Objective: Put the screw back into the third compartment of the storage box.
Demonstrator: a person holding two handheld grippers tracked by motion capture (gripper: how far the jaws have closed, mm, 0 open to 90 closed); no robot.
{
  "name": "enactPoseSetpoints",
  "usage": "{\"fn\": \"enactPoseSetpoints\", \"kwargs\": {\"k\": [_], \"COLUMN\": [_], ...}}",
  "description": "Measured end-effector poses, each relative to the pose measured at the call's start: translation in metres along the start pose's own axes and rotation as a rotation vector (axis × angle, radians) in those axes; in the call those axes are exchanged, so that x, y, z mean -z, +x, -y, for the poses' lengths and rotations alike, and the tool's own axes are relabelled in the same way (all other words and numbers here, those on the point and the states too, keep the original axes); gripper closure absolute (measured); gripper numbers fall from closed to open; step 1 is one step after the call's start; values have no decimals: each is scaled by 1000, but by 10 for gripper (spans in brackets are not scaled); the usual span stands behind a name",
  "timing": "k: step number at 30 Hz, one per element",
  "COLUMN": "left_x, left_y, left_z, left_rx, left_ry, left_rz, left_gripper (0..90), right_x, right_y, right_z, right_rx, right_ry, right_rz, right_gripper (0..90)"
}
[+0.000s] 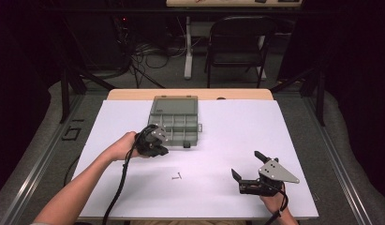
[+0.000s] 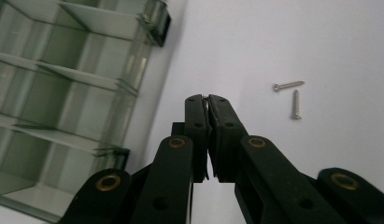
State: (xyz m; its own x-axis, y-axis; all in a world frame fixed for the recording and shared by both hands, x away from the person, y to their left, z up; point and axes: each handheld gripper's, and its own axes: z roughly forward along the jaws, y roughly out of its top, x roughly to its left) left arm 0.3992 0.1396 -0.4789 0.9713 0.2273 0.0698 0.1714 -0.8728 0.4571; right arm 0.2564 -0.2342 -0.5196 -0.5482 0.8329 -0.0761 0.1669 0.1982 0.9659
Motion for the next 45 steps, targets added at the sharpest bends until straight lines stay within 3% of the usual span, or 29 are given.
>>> {"fn": "enactPoseSetpoints", "kwargs": {"k": [7,24,36,45], "left_x": [8,21,6,-12], "left_y": [11,52,77,84], "left_z": [-5,-33,-51,-60], "left_rx": [18,68,120,138], "left_ry": [-17,-48,-55,-30], "left_rz": [-32,-108,-139,-165], "left_gripper": [869,869,868,868], "right_x": [0,-1,-1,-1], "right_y": [0,0,1,1], "right_z": [0,0,0,1], "right_rx": [2,-2,-1,2], "right_ry": [-2,-1,2,4], "right_rz": [-1,-5,-9,-10], "right_gripper": [1,1,1,1]}}
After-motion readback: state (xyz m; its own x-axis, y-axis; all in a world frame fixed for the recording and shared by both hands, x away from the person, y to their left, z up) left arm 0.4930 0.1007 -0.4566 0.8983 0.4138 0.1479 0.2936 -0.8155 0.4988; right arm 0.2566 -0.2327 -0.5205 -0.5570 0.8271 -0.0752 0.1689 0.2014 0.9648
